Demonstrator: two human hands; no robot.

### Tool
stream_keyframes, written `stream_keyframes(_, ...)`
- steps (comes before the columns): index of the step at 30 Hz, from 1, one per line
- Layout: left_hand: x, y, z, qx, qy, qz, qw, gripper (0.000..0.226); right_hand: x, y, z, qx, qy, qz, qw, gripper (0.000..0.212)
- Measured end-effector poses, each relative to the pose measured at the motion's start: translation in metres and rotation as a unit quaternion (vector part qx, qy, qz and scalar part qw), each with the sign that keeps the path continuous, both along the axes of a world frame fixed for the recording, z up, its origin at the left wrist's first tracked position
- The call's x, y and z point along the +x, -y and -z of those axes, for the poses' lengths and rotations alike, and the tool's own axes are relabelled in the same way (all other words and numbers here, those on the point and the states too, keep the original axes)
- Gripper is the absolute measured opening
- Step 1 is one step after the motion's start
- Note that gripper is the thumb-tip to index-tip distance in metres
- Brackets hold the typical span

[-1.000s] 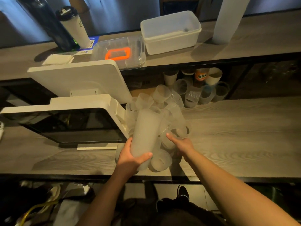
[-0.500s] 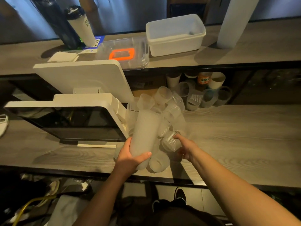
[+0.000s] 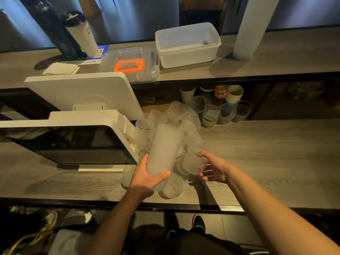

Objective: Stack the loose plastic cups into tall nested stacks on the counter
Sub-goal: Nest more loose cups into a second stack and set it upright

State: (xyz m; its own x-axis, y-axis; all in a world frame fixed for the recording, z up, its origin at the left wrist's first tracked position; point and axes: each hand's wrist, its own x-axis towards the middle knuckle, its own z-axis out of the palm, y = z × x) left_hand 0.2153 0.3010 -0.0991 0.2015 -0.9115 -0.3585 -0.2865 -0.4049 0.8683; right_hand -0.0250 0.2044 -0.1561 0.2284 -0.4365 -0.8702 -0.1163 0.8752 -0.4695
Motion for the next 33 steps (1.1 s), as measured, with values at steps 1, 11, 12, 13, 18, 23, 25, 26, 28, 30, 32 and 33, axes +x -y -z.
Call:
stream_keyframes(1, -0.001, 0.0, 0.0, -0.001, 0.002, 0.001, 1.0, 0.081, -0.001, -0.001, -0.002, -0.003, 0.008, 0.007, 1.0, 0.051)
stream_keyframes(11, 0.001, 0.002, 0.003, 0.002, 0.011, 0.007, 1.0, 0.082, -0.018, 0.008, -0.025, -0.044, 0.014, -0.033, 0.998, 0.057)
stream_keyframes(12, 0.0, 0.002, 0.002, 0.0, 0.013, 0.01, 1.0, 0.084, -0.02, 0.011, -0.032, -0.06, 0.022, -0.029, 0.998, 0.055)
stream_keyframes(13, 0.0, 0.002, 0.002, -0.001, 0.017, 0.014, 1.0, 0.089, -0.021, 0.015, -0.041, -0.081, 0.038, -0.021, 0.996, 0.053)
stream_keyframes(18, 0.002, 0.002, 0.003, 0.007, 0.042, 0.035, 0.999, 0.091, -0.016, 0.033, -0.076, -0.23, 0.084, 0.07, 0.967, 0.044)
stream_keyframes(23, 0.0, 0.003, -0.001, 0.0, 0.059, 0.059, 0.996, 0.092, -0.002, 0.039, -0.1, -0.345, 0.055, 0.055, 0.935, 0.056)
stream_keyframes(25, 0.001, 0.003, -0.001, -0.002, 0.074, 0.066, 0.995, 0.092, 0.003, 0.037, -0.105, -0.385, 0.037, 0.012, 0.922, 0.052)
stream_keyframes(26, 0.002, 0.003, -0.001, -0.002, 0.081, 0.068, 0.994, 0.094, 0.006, 0.036, -0.105, -0.404, 0.02, -0.016, 0.914, 0.052)
stream_keyframes(28, 0.003, 0.004, -0.001, 0.0, 0.091, 0.071, 0.993, 0.098, 0.011, 0.034, -0.104, -0.43, -0.015, -0.055, 0.901, 0.05)
stream_keyframes(30, 0.003, 0.004, 0.0, -0.001, 0.097, 0.073, 0.993, 0.1, 0.015, 0.032, -0.105, -0.446, -0.03, -0.07, 0.892, 0.049)
stream_keyframes(32, 0.003, 0.003, -0.001, -0.003, 0.101, 0.072, 0.992, 0.098, 0.02, 0.028, -0.106, -0.454, -0.029, -0.083, 0.886, 0.051)
stream_keyframes(33, 0.002, 0.003, -0.002, -0.002, 0.1, 0.069, 0.993, 0.098, 0.023, 0.026, -0.106, -0.456, -0.029, -0.088, 0.885, 0.053)
